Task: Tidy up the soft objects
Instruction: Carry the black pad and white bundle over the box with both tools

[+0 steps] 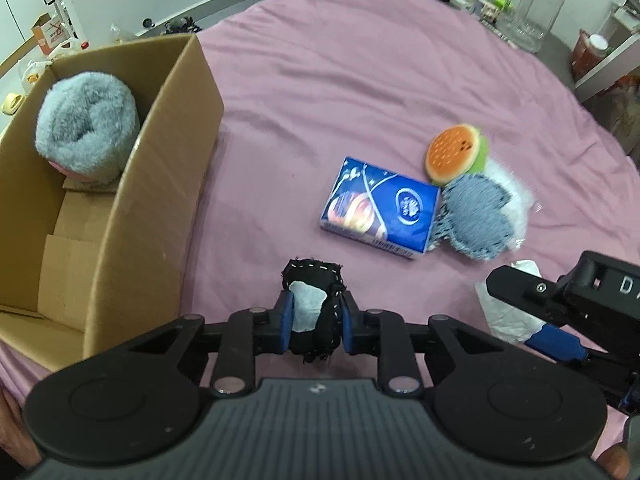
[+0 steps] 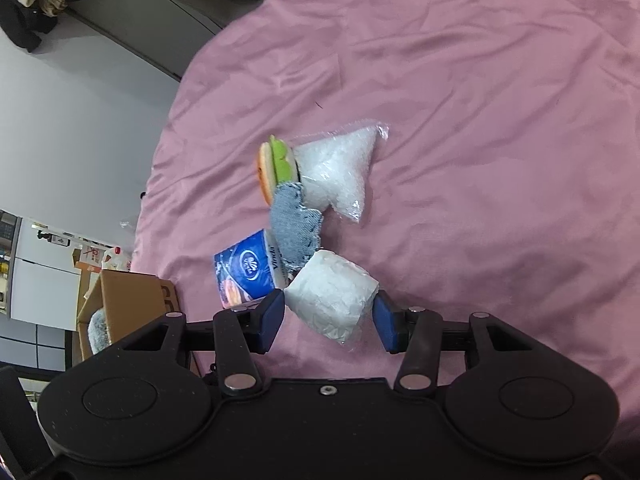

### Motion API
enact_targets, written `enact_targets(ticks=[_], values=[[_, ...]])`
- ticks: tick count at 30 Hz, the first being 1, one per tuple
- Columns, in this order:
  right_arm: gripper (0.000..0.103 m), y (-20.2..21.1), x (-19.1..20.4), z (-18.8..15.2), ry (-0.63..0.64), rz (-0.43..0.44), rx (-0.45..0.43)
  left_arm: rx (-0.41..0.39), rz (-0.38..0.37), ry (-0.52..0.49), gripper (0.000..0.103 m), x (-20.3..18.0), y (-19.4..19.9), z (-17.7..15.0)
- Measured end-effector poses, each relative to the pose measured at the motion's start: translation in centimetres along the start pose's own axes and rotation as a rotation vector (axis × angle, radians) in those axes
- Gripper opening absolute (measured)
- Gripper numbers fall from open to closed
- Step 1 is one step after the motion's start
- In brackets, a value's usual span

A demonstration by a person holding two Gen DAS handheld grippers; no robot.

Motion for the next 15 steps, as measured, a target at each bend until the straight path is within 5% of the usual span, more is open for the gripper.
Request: enact_targets(ticks=[15], values=[[0.047, 2.7, 3.0, 0.0, 0.061, 0.108, -0.096, -0.131, -0.097, 0.051, 0.022, 2.9, 6.1, 2.8]])
Point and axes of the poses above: each gripper's, at about its wrist camera, not at the fingertips, and y roughly against the way its jaws point, x to its left, z to its top, the point moved 7 cm from there along -y, roughly the way its jaws point, and after that the axes turned 4 degrees about x, right-handed, at the moved point
